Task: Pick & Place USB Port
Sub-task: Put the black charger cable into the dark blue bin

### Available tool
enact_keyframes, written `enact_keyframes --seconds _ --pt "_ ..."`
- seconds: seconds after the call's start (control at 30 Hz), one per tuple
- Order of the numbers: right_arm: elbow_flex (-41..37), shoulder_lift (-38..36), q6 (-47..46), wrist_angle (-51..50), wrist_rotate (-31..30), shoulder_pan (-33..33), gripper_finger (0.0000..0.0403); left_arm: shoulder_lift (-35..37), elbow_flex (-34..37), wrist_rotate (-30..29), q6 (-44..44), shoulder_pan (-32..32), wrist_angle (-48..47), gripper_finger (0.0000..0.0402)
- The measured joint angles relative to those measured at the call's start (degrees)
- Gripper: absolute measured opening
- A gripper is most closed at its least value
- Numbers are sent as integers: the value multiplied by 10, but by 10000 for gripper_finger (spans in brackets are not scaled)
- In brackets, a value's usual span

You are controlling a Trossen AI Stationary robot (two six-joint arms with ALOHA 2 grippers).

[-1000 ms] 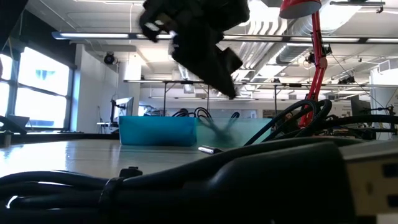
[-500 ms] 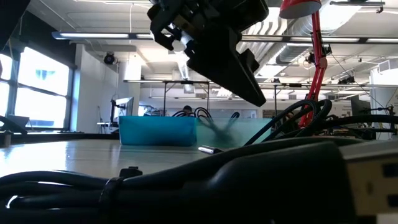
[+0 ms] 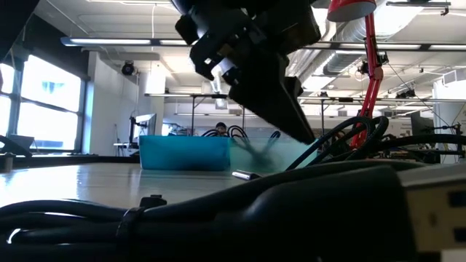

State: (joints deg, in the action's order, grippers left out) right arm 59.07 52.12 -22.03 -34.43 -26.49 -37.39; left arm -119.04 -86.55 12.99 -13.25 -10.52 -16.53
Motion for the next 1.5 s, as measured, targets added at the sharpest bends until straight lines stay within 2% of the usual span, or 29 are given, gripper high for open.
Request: enact_keyframes --seconds 0.13,0.23,0.37,0.57,0.73,0.87,1.0,1.13,1.37,1.5 --pt "0 0 3 -1 5 0 99 -5 -1 7 3 0 4 103" --pt "0 0 14 -19 31 -1 99 -4 0 34 23 0 -1 103" --pt "0 4 -11 -72 38 -7 99 39 0 42 46 -6 -6 103" --pt "1 34 -98 -72 22 9 99 149 -1 -67 48 -46 -98 81" --pt "1 83 -193 -78 47 39 99 227 -1 -140 68 -85 -177 56" --pt "1 135 -204 -77 99 66 99 259 -1 -180 92 -113 -210 51" --pt "1 186 -163 -57 114 71 99 269 -1 -207 112 -130 -253 56" --pt "1 219 -152 -12 119 71 99 272 -1 -199 149 -138 -296 73" --pt "1 278 -203 39 141 85 99 272 -1 -95 205 -170 -355 114" --pt "1 322 -276 63 159 90 99 272 -1 -109 211 -207 -366 119"
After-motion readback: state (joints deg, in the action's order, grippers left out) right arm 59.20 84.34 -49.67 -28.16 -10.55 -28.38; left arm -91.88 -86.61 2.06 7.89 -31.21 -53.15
